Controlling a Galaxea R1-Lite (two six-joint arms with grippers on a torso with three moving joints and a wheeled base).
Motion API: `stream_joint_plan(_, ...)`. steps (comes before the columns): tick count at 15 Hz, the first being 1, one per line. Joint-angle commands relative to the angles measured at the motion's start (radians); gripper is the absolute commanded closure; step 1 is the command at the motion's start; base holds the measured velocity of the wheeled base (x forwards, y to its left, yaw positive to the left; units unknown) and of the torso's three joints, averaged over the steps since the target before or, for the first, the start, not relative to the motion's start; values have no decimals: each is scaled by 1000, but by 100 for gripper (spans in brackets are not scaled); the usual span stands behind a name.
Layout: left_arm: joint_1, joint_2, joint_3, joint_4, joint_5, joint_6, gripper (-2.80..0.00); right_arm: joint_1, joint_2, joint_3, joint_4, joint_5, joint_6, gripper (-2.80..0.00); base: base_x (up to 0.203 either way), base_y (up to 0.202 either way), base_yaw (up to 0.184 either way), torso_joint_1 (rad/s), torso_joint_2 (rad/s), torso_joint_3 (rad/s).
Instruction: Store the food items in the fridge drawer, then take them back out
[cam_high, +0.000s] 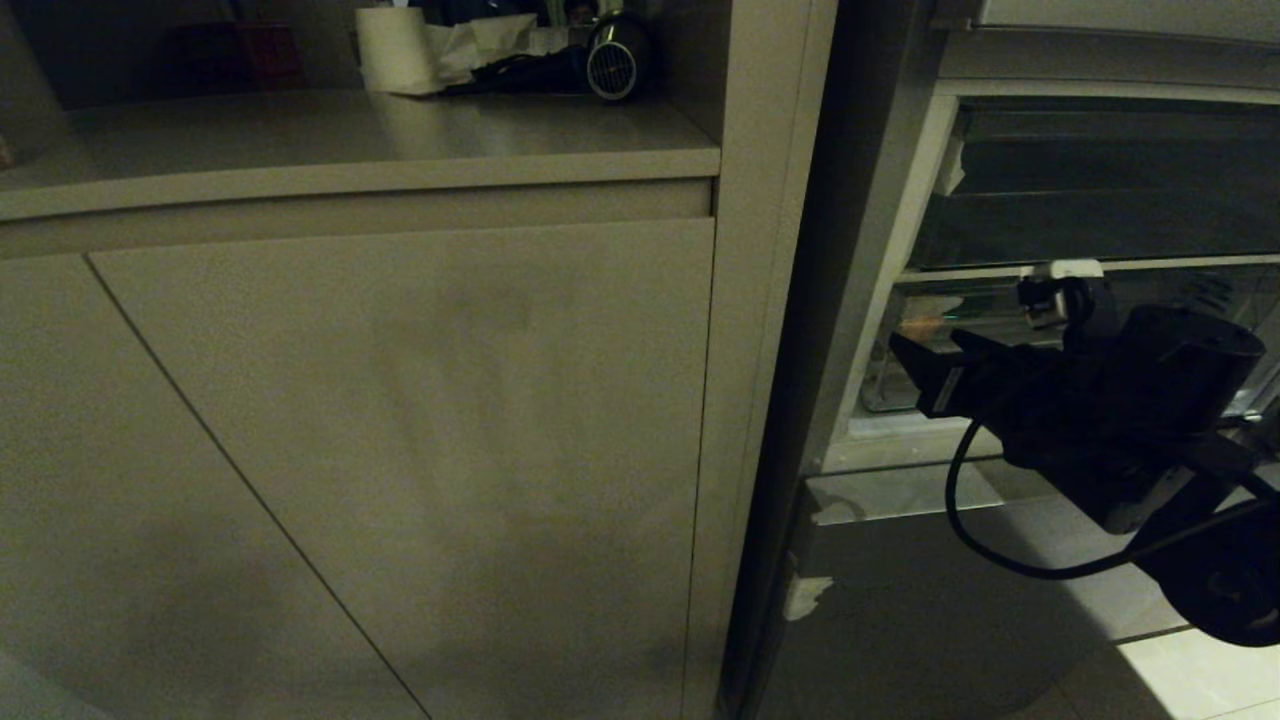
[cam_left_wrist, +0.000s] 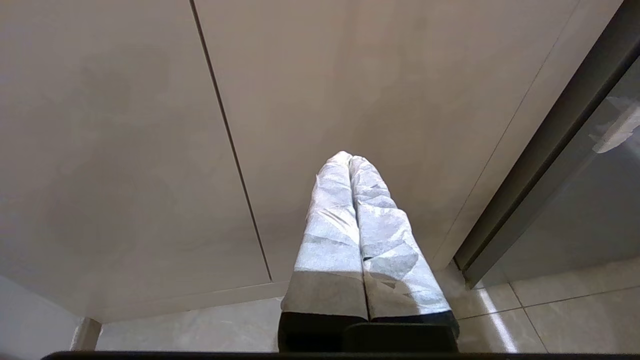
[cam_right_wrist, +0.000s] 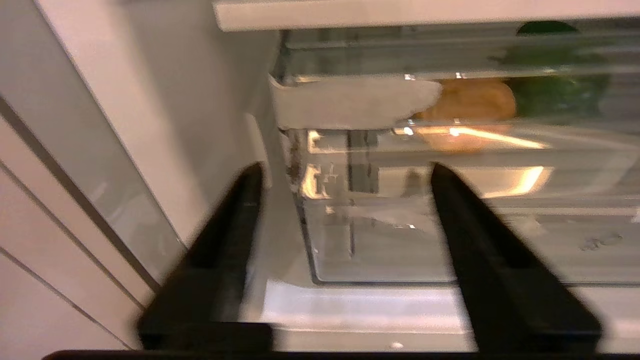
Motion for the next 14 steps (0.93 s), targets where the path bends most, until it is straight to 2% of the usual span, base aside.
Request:
stream_joint_plan(1,0,0,0,1,0,0,0,19,12,-17,-6,-4,0,0,0,0,0,0,0,0)
stream_joint_plan(10,0,0,0,1,1,-1,0,34,21,-16,-6,-21,2,0,0,0,0,0,0,0)
stream_joint_plan(14,0,0,0,1,1,-1,0,42,-59,81,-6,-22,4,0,0,0,0,0,0,0)
